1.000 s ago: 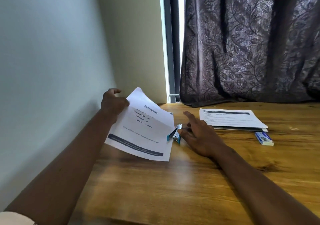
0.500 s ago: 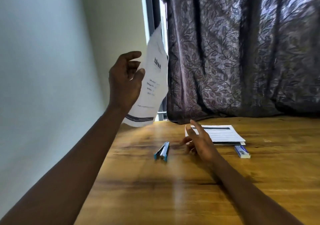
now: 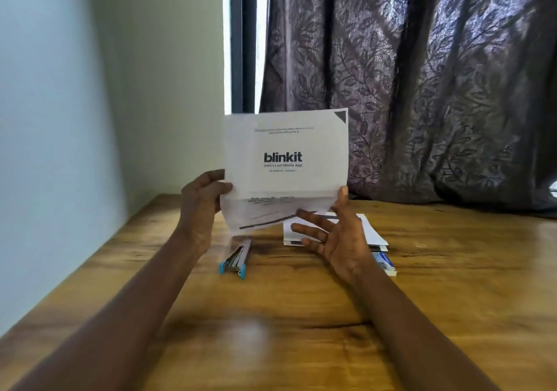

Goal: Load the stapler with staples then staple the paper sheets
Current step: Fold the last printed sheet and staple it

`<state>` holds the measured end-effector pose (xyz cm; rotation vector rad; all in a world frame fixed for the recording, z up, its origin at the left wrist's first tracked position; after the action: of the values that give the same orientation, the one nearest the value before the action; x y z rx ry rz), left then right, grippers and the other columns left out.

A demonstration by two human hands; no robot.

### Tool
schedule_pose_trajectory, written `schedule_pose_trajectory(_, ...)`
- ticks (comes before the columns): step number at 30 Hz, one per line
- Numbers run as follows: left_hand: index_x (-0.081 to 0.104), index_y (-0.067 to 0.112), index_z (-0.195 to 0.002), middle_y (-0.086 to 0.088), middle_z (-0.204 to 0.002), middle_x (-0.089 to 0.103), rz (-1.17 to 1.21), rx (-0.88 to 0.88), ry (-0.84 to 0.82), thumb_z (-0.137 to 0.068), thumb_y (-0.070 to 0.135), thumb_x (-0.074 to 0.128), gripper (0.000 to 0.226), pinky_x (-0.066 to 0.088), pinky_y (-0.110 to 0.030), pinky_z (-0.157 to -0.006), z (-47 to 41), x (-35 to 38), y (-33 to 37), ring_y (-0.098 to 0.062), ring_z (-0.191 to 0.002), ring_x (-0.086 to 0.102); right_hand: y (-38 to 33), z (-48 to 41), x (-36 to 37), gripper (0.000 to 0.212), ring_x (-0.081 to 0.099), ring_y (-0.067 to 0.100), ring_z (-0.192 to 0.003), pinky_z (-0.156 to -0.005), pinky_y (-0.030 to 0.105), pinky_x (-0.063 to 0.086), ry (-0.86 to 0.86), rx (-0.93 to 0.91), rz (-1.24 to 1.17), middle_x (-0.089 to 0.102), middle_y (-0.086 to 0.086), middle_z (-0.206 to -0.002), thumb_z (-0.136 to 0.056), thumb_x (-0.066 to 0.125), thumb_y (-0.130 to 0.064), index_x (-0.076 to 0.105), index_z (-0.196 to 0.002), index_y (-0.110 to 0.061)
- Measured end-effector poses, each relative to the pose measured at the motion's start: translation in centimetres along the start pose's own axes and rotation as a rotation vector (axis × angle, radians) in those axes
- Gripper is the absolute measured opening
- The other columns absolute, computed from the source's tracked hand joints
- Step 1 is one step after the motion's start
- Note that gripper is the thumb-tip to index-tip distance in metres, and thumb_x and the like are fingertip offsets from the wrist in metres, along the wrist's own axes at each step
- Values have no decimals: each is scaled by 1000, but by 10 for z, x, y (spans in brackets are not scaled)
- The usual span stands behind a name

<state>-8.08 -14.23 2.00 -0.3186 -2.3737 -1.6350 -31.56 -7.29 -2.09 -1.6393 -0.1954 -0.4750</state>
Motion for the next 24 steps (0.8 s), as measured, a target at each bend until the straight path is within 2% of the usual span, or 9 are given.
schedule_pose_trajectory(2,75,14,-91,0,-81,76,-75,11,-20,-86,-6,59,25,56,-26,-68,0,-5,-4,-17,-75,68,-1,-7,-5,49,70,40,-108,-88,49,57,57,-42,7,71,15,-124,-87,50,-67,73,-113,-32)
schedule_pose_trajectory(4,75,16,-86,-2,-84,75,-137,14,-22,-86,-5,60,26,52,-37,-80,0,-10,-6,-23,-85,65,-1,-13,-9,76,74,35,-101,-78,44,61,86,-93,23,71,13,-124,-78,59,-68,56,-140,-24)
schedule_pose_trajectory(6,75,16,-84,-2,-86,75,-190,23,-58,-86,-6,60,27,49,-39,-84,1,-11,-6,-24,-88,64,-2,-16,-10,82,75,34,-100,-82,44,61,84,-145,17,70,13,-127,-77,68,-60,46,-147,-25)
schedule_pose_trajectory(8,74,17,-77,0,-80,73,-233,27,-103,-87,-7,59,30,49,-31,-78,4,-9,-6,-17,-81,62,-2,-17,-14,83,75,36,-100,-86,45,61,90,-171,-5,69,14,-128,-79,77,-42,39,-151,-26)
schedule_pose_trajectory(10,71,20,-65,6,-68,67,-289,40,-132,-87,-6,61,36,47,-19,-66,8,-5,-6,-6,-66,57,-2,-17,-16,80,74,37,-100,-88,44,60,98,-185,-48,73,13,-120,-84,78,-18,36,-152,-26)
schedule_pose_trajectory(13,72,12,-78,2,-76,69,-322,4,-128,-88,-6,61,23,46,-12,-59,11,-3,-9,-1,-61,57,-2,-16,-16,80,74,35,-101,-86,40,60,131,-193,-62,77,10,-110,-83,78,-9,37,-150,-26)
schedule_pose_trajectory(15,72,11,-85,2,-83,70,-310,-49,-132,-89,-4,60,19,46,-11,-61,12,-2,-11,-3,-68,59,-3,-19,-17,72,75,32,-98,-83,40,60,150,-167,-42,78,9,-107,-85,77,-20,42,-148,-24)
schedule_pose_trajectory(19,73,24,-94,7,-96,75,-260,-150,-159,-94,6,60,22,49,-37,-88,14,-5,-16,-15,-93,65,4,-19,-14,57,77,26,-83,-74,39,61,158,-20,116,78,8,-104,-86,66,-59,55,-133,-28)
schedule_pose_trajectory(24,70,24,-94,3,-103,74,-314,-169,-148,-97,13,62,14,51,-36,-83,14,-3,-21,-19,-96,67,2,-17,-14,45,77,27,-81,-70,38,62,136,-5,157,75,13,-106,-89,62,-61,60,-117,-25)
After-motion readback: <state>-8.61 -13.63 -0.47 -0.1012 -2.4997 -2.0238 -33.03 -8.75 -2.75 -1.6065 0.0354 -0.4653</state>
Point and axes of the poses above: each hand's wrist, its own z-axis away from the middle knuckle, its own x-axis out of the palm, y = z × x, the point moved 4 cm from there along -z, towards the middle knuckle
